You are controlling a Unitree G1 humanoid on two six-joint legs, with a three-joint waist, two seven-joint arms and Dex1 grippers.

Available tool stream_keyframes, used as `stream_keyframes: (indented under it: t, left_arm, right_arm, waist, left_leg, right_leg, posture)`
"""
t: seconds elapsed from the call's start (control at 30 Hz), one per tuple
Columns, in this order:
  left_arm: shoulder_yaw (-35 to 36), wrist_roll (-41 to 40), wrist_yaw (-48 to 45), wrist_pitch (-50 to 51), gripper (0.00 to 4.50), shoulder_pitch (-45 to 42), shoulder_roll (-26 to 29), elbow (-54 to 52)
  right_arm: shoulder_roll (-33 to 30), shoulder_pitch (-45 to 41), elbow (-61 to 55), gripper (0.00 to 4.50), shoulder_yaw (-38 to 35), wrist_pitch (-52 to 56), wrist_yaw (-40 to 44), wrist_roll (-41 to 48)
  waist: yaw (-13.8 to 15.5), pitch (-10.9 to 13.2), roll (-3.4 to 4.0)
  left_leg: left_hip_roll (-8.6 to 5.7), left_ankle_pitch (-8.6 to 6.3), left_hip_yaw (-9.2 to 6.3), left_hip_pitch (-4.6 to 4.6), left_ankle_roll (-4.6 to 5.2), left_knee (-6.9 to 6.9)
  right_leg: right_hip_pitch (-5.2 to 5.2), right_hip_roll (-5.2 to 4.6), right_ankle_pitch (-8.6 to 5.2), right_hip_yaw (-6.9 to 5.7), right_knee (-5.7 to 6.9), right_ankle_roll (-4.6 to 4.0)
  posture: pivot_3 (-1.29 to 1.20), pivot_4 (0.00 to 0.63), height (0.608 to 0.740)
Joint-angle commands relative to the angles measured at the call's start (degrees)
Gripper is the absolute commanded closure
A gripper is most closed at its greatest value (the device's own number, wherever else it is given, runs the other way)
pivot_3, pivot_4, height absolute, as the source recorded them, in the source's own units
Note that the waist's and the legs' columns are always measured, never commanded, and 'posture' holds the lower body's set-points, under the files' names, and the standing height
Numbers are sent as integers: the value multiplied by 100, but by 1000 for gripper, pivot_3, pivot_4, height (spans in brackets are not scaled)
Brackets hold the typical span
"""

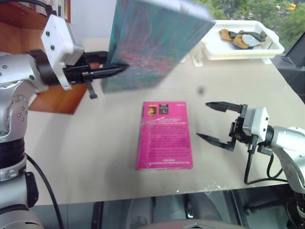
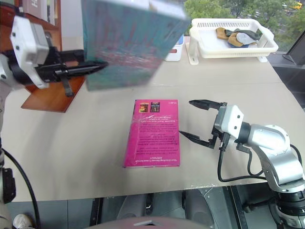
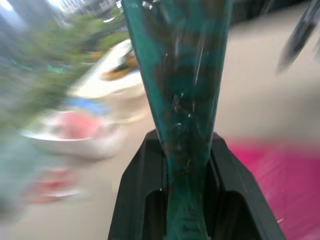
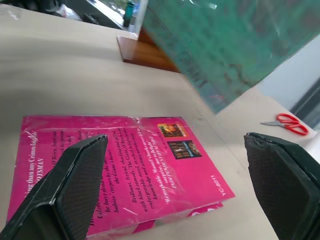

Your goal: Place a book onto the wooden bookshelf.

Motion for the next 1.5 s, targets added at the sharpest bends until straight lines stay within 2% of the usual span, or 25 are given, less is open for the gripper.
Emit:
stream_keyframes:
  t: [0.03, 0.1, 0.17, 0.27, 0.37, 0.5, 0.73, 1.1, 1.17, 1.23, 1.27, 1.3, 1.33, 1.37, 1.5]
  left_arm:
    - [165, 1159, -36, -2521, 4117, -602, 758, 1512]
    - [79, 1284, -147, -3274, 4117, -1059, 965, 2233]
    - [-81, 1234, -683, -3709, 4117, -1566, 1263, 2938]
    - [-363, 1230, -1541, -3617, 4117, -1893, 1623, 3582]
    - [-597, 1497, -1959, -3542, 4117, -2083, 1912, 4120]
    - [-856, 2160, -1872, -3800, 4117, -2573, 2185, 5014]
    - [-1447, 3277, -1463, -4389, 4117, -3555, 2013, 6242]
    - [-1918, 4139, -863, -4947, 4117, -3990, 1973, 7144]
    - [-1950, 4237, -714, -4959, 3127, -3989, 2031, 7203]
    - [-1894, 4222, -565, -5003, 2531, -3901, 2106, 7268]
    - [-1836, 4169, -548, -5031, 1937, -3830, 2140, 7299]
    - [-1766, 4092, -535, -5068, 1717, -3752, 2165, 7325]
    - [-1657, 3940, -600, -5114, 1137, -3643, 2181, 7355]
    - [-1569, 3814, -644, -5133, 753, -3554, 2189, 7374]
    - [-1223, 3351, -689, -5274, 753, -3067, 2242, 7373]
  right_arm:
    - [82, -222, 25, 0, 34, -161, 110, 158]
    - [122, -257, 43, 0, 56, -178, 138, 192]
    - [142, -350, 103, 0, 115, -193, 191, 178]
    - [194, -507, 197, 0, 202, -188, 200, 151]
    - [282, -637, 231, 0, 258, -160, 176, 151]
    - [437, -999, 165, 0, 240, -111, 3, 201]
    - [731, -1667, -36, 0, 179, 298, -475, 620]
    - [733, -1576, -202, 0, 149, 392, -605, 726]
    - [738, -1565, -174, 0, 156, 372, -590, 713]
    - [741, -1538, -149, 0, 172, 344, -563, 696]
    - [742, -1533, -141, 0, 179, 337, -550, 695]
    - [743, -1532, -123, 0, 183, 328, -533, 696]
    - [747, -1537, -101, 0, 189, 315, -517, 692]
    - [750, -1539, -72, 0, 190, 297, -496, 689]
    - [760, -1552, 59, 0, 188, 217, -389, 693]
  waist:
    - [3, 4, -1]
    - [47, 6, -4]
    - [90, 9, -10]
    - [102, 10, -9]
    - [74, 12, -4]
    - [9, 18, -14]
    - [19, 20, -17]
    - [-64, 19, -18]
    - [-105, 19, -17]
    - [-141, 19, -18]
    - [-143, 19, -20]
    - [-143, 20, -20]
    - [-141, 20, -21]
    - [-139, 19, -21]
    - [-132, 19, -22]
  left_leg:
    - [1, 0, 4, -2, 1, 0]
    - [1, -2, 8, -7, 1, 1]
    - [-1, -2, 7, -18, 2, 5]
    - [0, -2, 7, -28, 2, 9]
    - [6, -1, 7, -25, 2, 9]
    - [11, 0, 5, -27, 1, 13]
    - [10, -1, 5, -31, 2, 28]
    - [14, -1, 15, -31, 2, 61]
    - [16, -1, 15, -31, 2, 69]
    - [16, -1, 15, -31, 2, 71]
    - [16, -1, 14, -31, 3, 72]
    - [16, -1, 14, -31, 3, 72]
    - [16, -1, 13, -33, 2, 73]
    - [16, -1, 13, -34, 2, 73]
    - [16, -1, 10, -36, 2, 77]
  right_leg:
    - [-1, 0, 0, 3, -2, 1]
    - [-1, -5, 0, 1, -9, 2]
    - [-4, -9, 0, -6, -12, 3]
    - [-18, -8, 0, -7, -8, 4]
    - [-26, 0, -1, -6, 11, 5]
    - [-33, 7, -1, -5, 23, 5]
    - [-35, 1, -2, -6, 34, 6]
    - [-52, 4, -3, 6, 89, 6]
    - [-51, 4, -2, 7, 96, 6]
    - [-51, 4, -2, 7, 98, 7]
    - [-51, 3, -2, 7, 98, 7]
    - [-51, 3, -2, 6, 98, 7]
    - [-52, 2, -2, 5, 97, 7]
    - [-51, 2, -2, 5, 97, 7]
    - [-50, 0, -2, 0, 98, 7]
  posture:
    - [0, 150, 740]
    - [0, 150, 740]
    - [0, 150, 740]
    - [0, 150, 740]
    - [0, 150, 740]
    - [0, 150, 740]
    - [0, 150, 740]
    - [0, 150, 740]
    - [0, 150, 740]
    - [0, 150, 740]
    - [0, 150, 740]
    - [0, 150, 740]
    - [0, 150, 740]
    - [0, 150, 740]
    - [0, 150, 740]
